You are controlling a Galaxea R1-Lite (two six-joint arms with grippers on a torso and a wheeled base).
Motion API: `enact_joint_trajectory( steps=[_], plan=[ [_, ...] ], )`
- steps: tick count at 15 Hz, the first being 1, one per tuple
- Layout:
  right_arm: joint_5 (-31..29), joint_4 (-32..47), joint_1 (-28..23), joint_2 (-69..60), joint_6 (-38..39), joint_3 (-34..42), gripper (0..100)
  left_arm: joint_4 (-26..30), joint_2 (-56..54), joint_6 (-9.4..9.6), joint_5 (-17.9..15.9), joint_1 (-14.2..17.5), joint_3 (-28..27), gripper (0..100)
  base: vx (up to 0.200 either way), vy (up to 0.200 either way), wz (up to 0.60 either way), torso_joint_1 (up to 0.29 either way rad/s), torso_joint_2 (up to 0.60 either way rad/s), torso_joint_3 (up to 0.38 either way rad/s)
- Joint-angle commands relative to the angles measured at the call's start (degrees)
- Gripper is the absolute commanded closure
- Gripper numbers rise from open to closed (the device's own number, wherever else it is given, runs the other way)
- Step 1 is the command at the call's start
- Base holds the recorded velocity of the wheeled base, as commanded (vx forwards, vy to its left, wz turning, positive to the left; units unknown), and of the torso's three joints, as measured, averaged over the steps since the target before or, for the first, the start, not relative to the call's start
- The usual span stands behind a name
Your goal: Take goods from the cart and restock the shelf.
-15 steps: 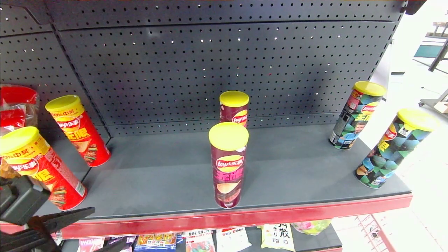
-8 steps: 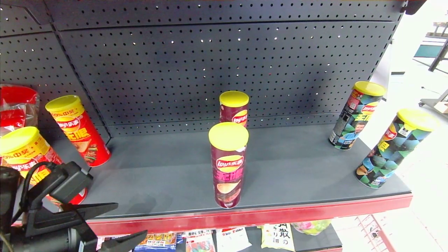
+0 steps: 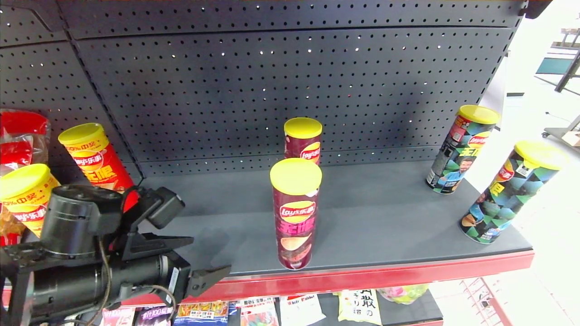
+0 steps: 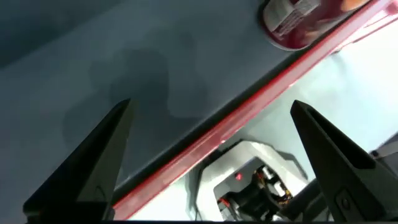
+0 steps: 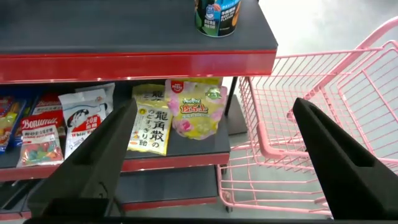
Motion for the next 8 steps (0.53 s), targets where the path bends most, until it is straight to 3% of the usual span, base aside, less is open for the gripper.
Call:
enact_joint_trajectory(
  steps=[1, 8],
  plan=[
    [0.01, -0.03, 0.07, 0.39, -0.02, -0.01, 0, -0.05, 6.35, -0.18, 2.3, -2.6, -2.51, 0, 0.0, 0.0, 0.0, 0.0, 0.0, 0.0],
    [-0.08, -0.03, -0.02, 0.39, -0.02, -0.01, 0, 0.21, 14.0, -0.18, 6.52, -4.44, -10.69, 0, 0.0, 0.0, 0.0, 0.0, 0.0, 0.0]
  ],
)
